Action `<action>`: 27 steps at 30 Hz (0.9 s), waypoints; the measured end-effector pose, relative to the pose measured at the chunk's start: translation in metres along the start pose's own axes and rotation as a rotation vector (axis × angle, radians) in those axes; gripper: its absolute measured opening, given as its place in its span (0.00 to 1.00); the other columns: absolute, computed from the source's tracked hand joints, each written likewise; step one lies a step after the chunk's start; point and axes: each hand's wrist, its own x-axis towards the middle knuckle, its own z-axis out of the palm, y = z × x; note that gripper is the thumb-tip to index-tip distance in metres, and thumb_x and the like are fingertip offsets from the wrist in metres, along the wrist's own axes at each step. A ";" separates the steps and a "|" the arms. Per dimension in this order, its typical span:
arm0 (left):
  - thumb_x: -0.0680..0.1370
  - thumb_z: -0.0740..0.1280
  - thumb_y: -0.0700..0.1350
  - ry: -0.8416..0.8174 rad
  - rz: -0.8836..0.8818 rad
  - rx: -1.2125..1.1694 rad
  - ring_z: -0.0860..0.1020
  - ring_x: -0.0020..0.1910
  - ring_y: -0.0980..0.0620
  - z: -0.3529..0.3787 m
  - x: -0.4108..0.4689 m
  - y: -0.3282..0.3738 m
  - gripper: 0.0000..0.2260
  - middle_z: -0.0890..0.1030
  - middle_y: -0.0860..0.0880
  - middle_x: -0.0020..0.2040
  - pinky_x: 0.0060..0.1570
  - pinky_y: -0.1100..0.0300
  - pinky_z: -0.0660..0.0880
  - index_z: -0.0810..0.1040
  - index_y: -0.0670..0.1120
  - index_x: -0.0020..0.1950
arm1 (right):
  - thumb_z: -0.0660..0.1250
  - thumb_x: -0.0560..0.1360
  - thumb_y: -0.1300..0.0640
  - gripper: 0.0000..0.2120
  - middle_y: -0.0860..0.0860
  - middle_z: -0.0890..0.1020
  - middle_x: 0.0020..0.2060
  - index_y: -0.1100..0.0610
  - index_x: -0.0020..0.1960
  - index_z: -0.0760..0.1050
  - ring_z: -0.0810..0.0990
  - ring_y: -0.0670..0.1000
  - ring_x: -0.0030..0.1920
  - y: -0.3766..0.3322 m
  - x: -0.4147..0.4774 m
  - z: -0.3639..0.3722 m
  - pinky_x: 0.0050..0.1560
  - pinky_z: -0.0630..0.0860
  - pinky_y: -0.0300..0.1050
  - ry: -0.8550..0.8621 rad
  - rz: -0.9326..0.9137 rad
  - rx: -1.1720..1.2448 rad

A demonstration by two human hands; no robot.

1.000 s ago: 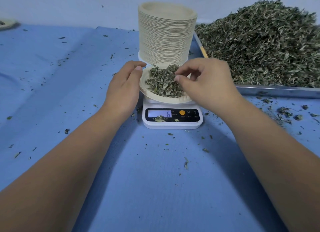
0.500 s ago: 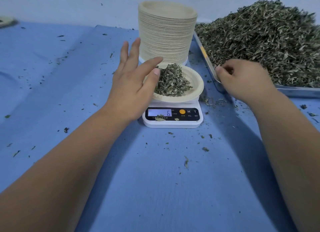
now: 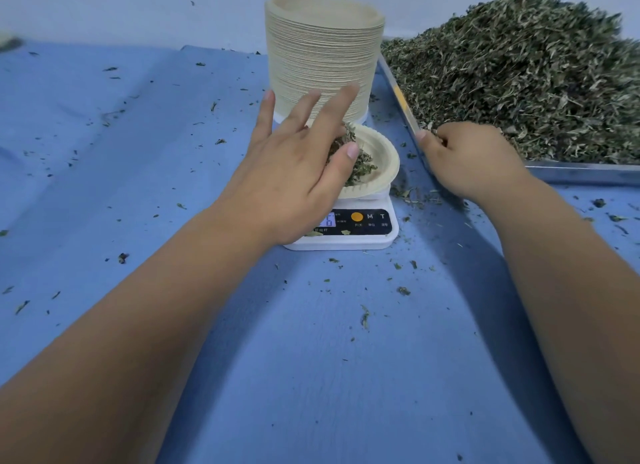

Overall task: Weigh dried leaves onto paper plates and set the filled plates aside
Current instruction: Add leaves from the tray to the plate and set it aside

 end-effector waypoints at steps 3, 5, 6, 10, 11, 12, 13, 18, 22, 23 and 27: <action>0.86 0.47 0.54 -0.042 0.010 -0.016 0.53 0.82 0.53 0.002 -0.001 -0.002 0.27 0.79 0.55 0.68 0.79 0.39 0.39 0.49 0.49 0.84 | 0.56 0.84 0.45 0.22 0.54 0.70 0.30 0.55 0.35 0.63 0.68 0.56 0.32 -0.001 0.000 -0.001 0.38 0.63 0.49 0.060 -0.006 0.028; 0.86 0.49 0.53 -0.023 0.000 -0.074 0.55 0.82 0.54 0.000 -0.002 -0.002 0.27 0.78 0.54 0.70 0.80 0.40 0.39 0.49 0.49 0.84 | 0.56 0.84 0.47 0.20 0.52 0.71 0.30 0.54 0.35 0.64 0.68 0.57 0.33 -0.001 0.000 -0.001 0.46 0.63 0.51 0.104 -0.014 -0.010; 0.86 0.50 0.52 0.010 -0.008 -0.107 0.56 0.81 0.56 -0.001 -0.003 -0.002 0.27 0.77 0.53 0.72 0.80 0.41 0.40 0.49 0.49 0.84 | 0.55 0.84 0.47 0.20 0.52 0.71 0.30 0.54 0.36 0.65 0.68 0.58 0.34 -0.001 0.001 -0.001 0.49 0.64 0.53 0.129 -0.021 -0.025; 0.85 0.53 0.49 0.234 -0.124 -0.262 0.62 0.71 0.74 -0.005 -0.006 -0.003 0.25 0.70 0.53 0.77 0.81 0.47 0.50 0.56 0.50 0.82 | 0.55 0.85 0.47 0.17 0.50 0.68 0.29 0.55 0.42 0.69 0.67 0.59 0.39 0.004 0.003 0.000 0.55 0.65 0.56 0.238 -0.019 -0.001; 0.85 0.54 0.49 0.275 -0.164 -0.288 0.64 0.71 0.72 -0.004 -0.006 -0.005 0.24 0.70 0.53 0.77 0.79 0.45 0.56 0.58 0.50 0.82 | 0.55 0.85 0.47 0.17 0.50 0.68 0.29 0.56 0.42 0.68 0.67 0.59 0.40 0.007 0.004 0.001 0.55 0.65 0.56 0.266 -0.009 0.014; 0.85 0.54 0.49 0.297 -0.204 -0.309 0.67 0.72 0.67 -0.004 -0.007 -0.006 0.24 0.70 0.53 0.77 0.77 0.45 0.60 0.59 0.50 0.81 | 0.54 0.85 0.47 0.17 0.50 0.67 0.30 0.56 0.43 0.68 0.67 0.58 0.41 0.010 0.004 0.002 0.54 0.65 0.56 0.289 0.004 0.028; 0.85 0.54 0.50 0.305 -0.246 -0.331 0.69 0.74 0.61 -0.003 -0.008 -0.009 0.23 0.71 0.53 0.77 0.75 0.48 0.63 0.59 0.50 0.81 | 0.54 0.85 0.47 0.17 0.50 0.67 0.30 0.56 0.43 0.68 0.66 0.58 0.42 0.012 0.004 0.002 0.54 0.65 0.56 0.307 0.018 0.042; 0.86 0.54 0.50 0.301 -0.407 -0.426 0.70 0.68 0.63 0.003 -0.007 -0.022 0.21 0.71 0.54 0.77 0.64 0.63 0.62 0.61 0.54 0.80 | 0.57 0.84 0.47 0.18 0.54 0.75 0.34 0.59 0.47 0.77 0.72 0.59 0.42 0.016 0.002 0.004 0.52 0.68 0.52 0.377 -0.040 0.170; 0.86 0.53 0.52 0.343 -0.503 -0.461 0.70 0.71 0.56 0.005 -0.009 -0.032 0.21 0.71 0.54 0.77 0.65 0.61 0.63 0.62 0.53 0.80 | 0.62 0.83 0.47 0.16 0.56 0.82 0.36 0.57 0.53 0.83 0.76 0.58 0.36 0.013 -0.003 0.003 0.47 0.77 0.51 0.407 -0.065 0.252; 0.86 0.53 0.52 0.354 -0.522 -0.471 0.71 0.72 0.55 0.005 -0.009 -0.034 0.21 0.71 0.53 0.77 0.65 0.61 0.63 0.63 0.53 0.79 | 0.63 0.83 0.48 0.15 0.56 0.82 0.37 0.57 0.54 0.83 0.76 0.56 0.35 0.014 -0.002 0.003 0.43 0.77 0.50 0.396 -0.057 0.248; 0.86 0.53 0.52 0.365 -0.575 -0.503 0.70 0.71 0.55 0.006 -0.008 -0.038 0.20 0.72 0.53 0.76 0.64 0.61 0.62 0.64 0.54 0.78 | 0.66 0.81 0.49 0.13 0.53 0.86 0.45 0.55 0.57 0.84 0.80 0.51 0.41 0.015 -0.001 -0.002 0.48 0.75 0.43 0.429 -0.028 0.299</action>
